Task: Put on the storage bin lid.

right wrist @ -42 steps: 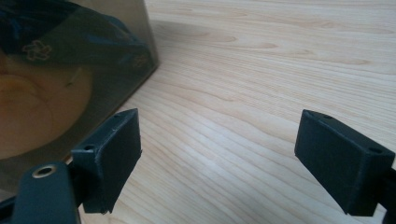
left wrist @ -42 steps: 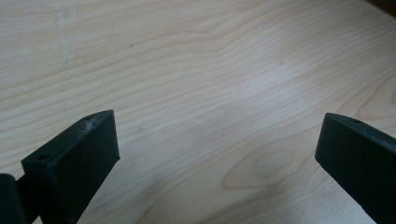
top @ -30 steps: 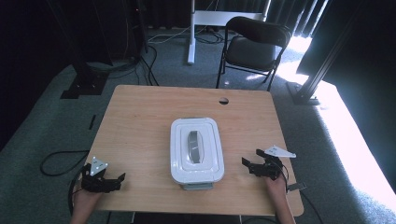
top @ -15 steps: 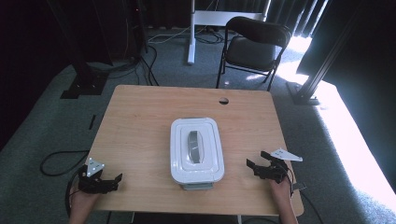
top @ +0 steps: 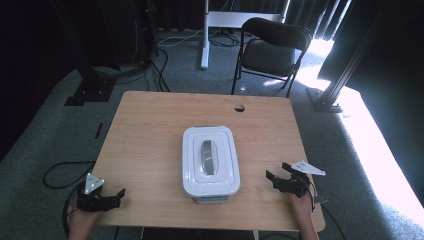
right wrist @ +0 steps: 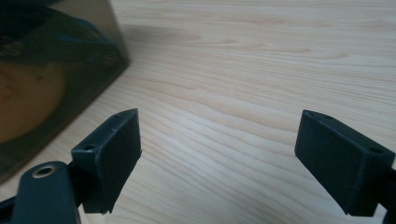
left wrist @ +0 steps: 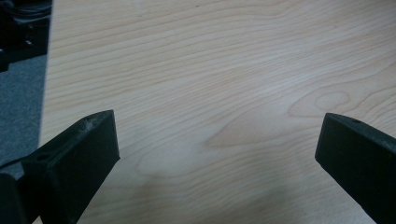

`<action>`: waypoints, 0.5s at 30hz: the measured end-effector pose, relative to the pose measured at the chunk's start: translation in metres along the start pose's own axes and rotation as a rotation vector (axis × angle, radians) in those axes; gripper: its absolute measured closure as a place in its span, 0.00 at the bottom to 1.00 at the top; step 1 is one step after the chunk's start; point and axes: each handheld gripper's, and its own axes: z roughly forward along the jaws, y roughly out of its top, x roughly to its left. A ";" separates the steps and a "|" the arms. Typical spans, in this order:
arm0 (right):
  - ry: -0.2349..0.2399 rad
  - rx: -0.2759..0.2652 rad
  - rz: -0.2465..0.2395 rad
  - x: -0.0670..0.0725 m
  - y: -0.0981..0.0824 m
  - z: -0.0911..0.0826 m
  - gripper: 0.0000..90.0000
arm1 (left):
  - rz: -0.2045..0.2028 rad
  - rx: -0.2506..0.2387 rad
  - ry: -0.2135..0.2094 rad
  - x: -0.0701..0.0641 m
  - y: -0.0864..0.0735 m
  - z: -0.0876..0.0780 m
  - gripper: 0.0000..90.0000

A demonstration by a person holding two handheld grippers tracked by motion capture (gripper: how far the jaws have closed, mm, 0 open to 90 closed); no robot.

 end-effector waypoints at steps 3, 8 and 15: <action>-0.062 0.002 -0.012 0.000 -0.003 -0.006 0.14 | -0.007 0.011 0.018 0.002 -0.003 -0.003 0.00; -0.178 0.013 0.010 -0.004 -0.014 -0.023 0.14 | -0.082 0.000 0.035 0.009 -0.004 -0.007 0.00; -0.272 0.019 0.091 -0.013 -0.032 -0.047 0.14 | -0.091 0.017 0.064 0.010 -0.010 -0.006 0.00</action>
